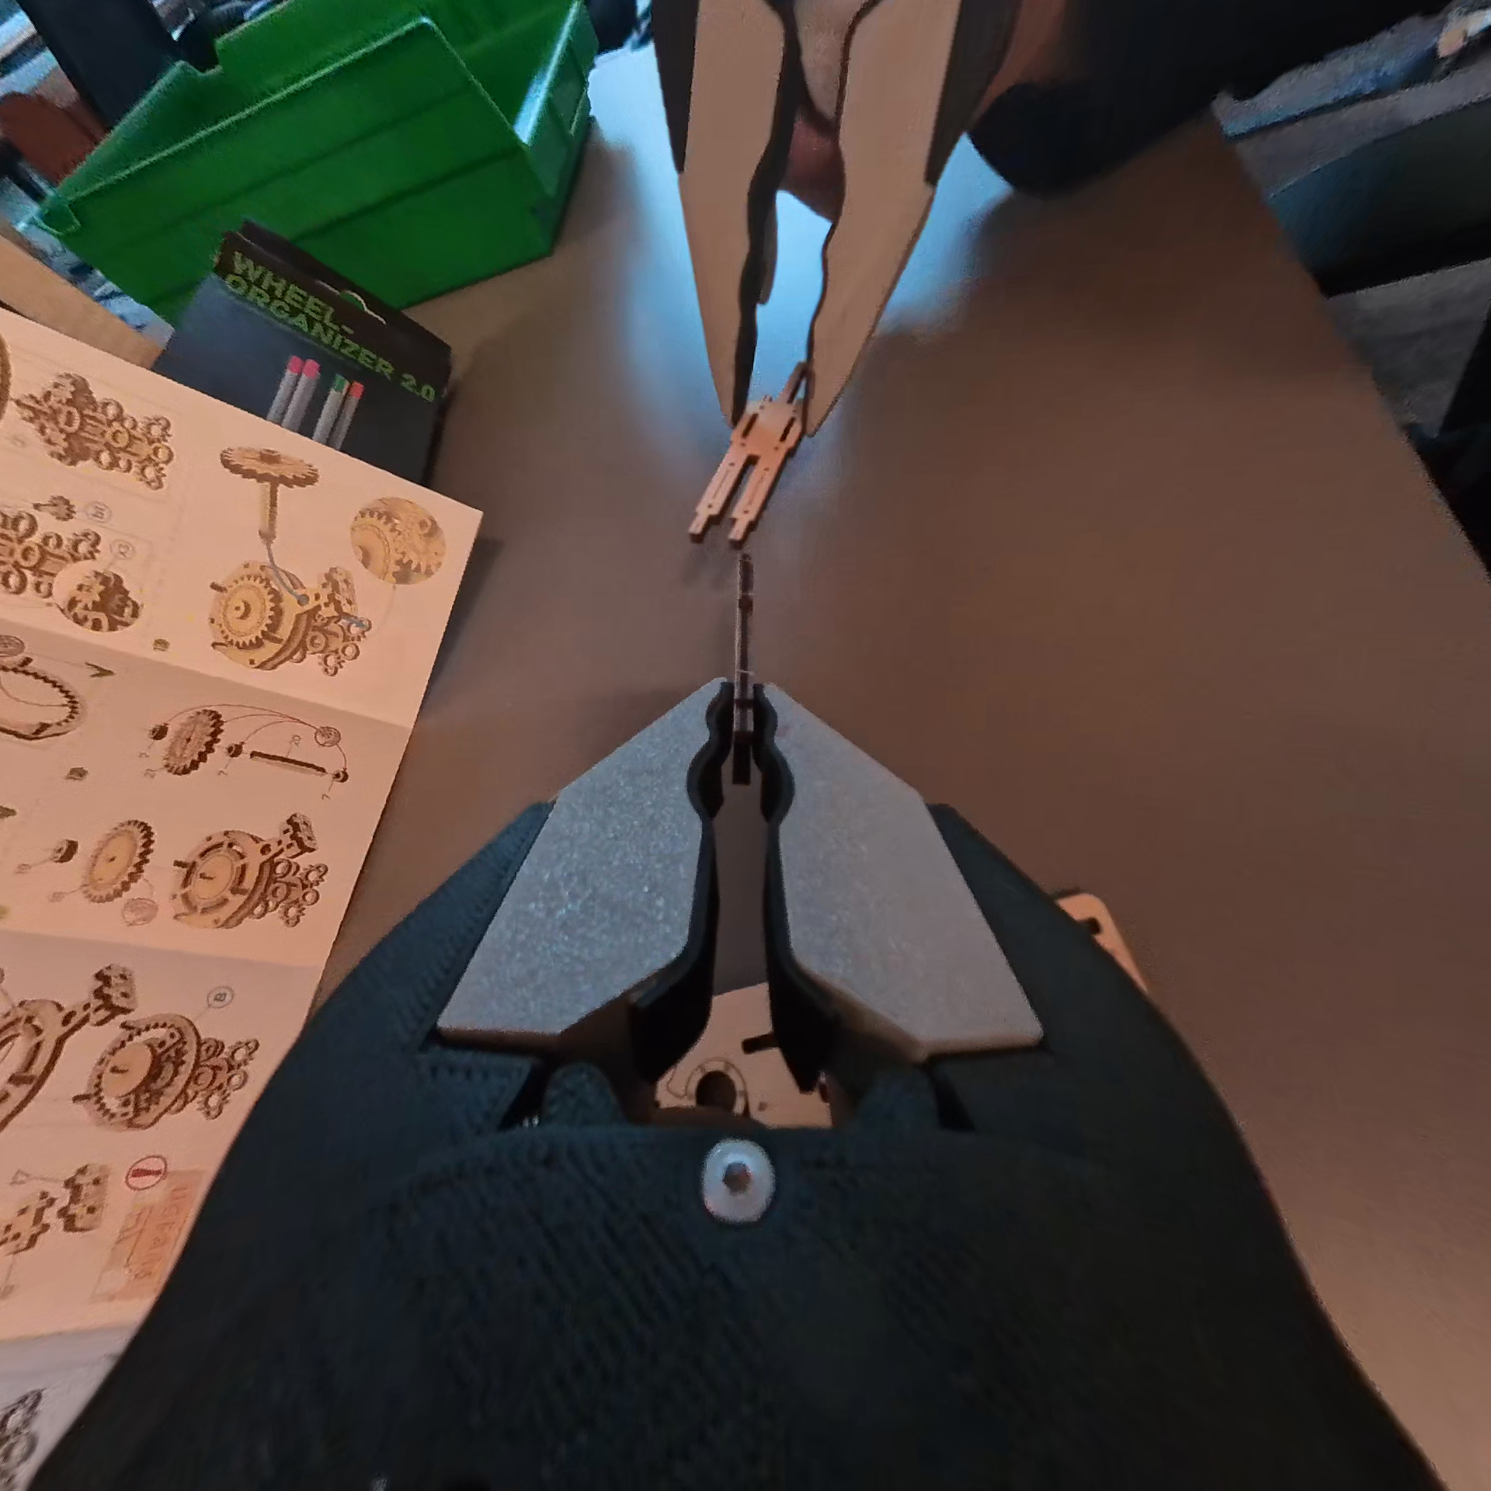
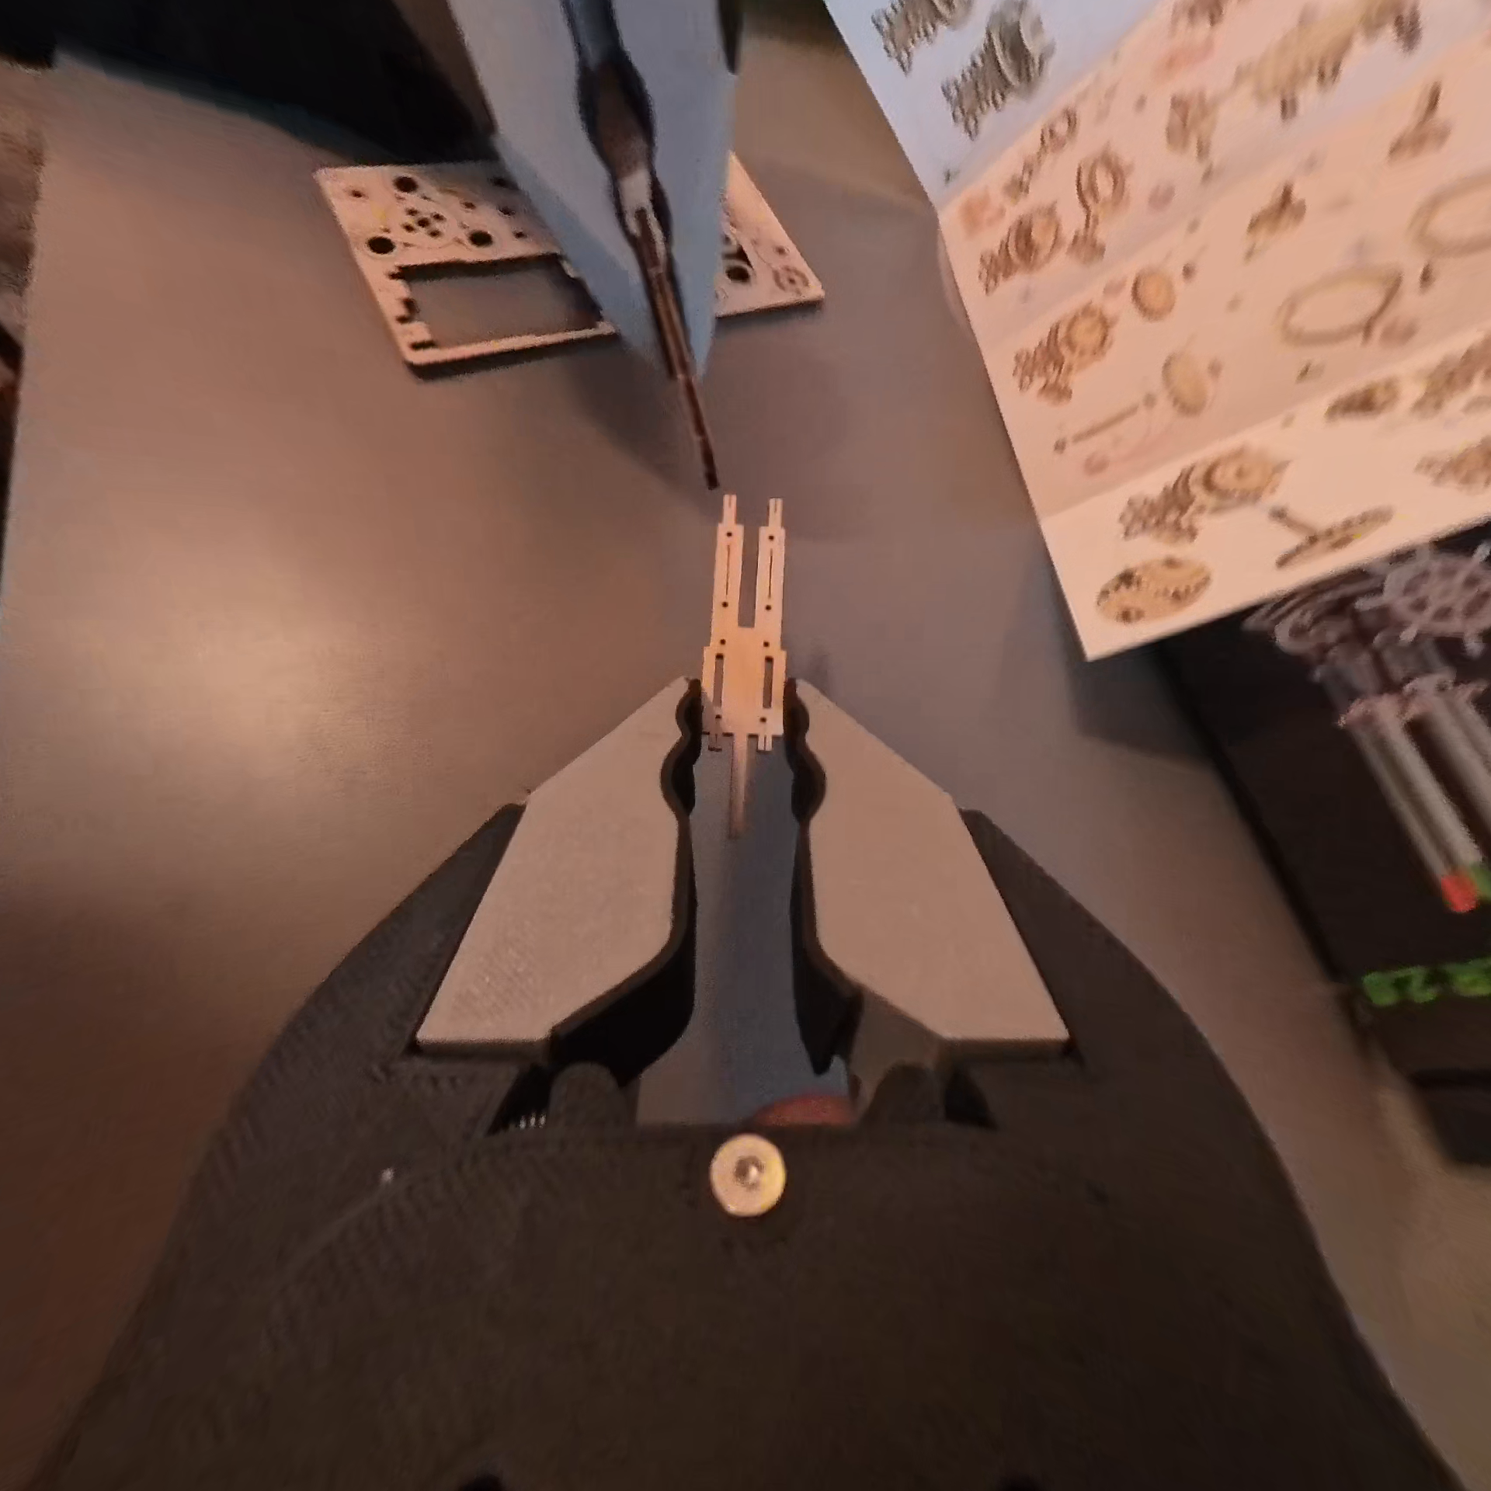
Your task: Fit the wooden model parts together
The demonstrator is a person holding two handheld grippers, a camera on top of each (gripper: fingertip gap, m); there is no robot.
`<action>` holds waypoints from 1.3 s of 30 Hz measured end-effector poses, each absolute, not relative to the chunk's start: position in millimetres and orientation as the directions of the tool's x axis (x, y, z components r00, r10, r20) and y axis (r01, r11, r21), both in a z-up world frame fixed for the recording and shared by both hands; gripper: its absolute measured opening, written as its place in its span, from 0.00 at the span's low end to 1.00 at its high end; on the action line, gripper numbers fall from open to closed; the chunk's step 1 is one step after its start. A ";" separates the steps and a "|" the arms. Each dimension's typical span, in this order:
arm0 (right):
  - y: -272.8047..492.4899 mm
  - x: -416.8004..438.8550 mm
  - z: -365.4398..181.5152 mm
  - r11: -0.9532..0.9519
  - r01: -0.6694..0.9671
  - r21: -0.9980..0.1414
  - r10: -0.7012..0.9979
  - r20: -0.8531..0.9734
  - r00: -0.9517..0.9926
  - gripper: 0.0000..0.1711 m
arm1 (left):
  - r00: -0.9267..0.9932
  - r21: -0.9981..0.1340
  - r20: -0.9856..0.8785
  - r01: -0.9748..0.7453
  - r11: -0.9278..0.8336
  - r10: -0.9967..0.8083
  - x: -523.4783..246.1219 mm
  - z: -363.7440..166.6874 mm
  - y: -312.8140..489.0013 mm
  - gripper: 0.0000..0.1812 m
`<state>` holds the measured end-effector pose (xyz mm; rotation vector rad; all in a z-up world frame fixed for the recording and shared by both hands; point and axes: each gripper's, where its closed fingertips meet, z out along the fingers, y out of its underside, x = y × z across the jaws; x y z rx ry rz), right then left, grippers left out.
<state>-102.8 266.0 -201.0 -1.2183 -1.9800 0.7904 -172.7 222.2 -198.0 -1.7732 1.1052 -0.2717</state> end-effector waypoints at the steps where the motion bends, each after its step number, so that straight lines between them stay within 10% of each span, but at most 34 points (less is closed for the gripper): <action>1: 261.8 -103.2 -198.5 0.410 0.485 -0.773 0.897 0.246 -0.367 0.10 | 0.559 -0.830 -0.283 -0.549 -0.092 -0.779 -172.6 -196.7 221.9 0.00; 39: 244.4 -103.0 -179.6 0.500 0.417 -0.759 0.821 0.262 -0.507 0.10 | 0.524 -0.911 -0.145 -0.401 -0.093 -0.839 -156.0 -176.8 211.7 0.01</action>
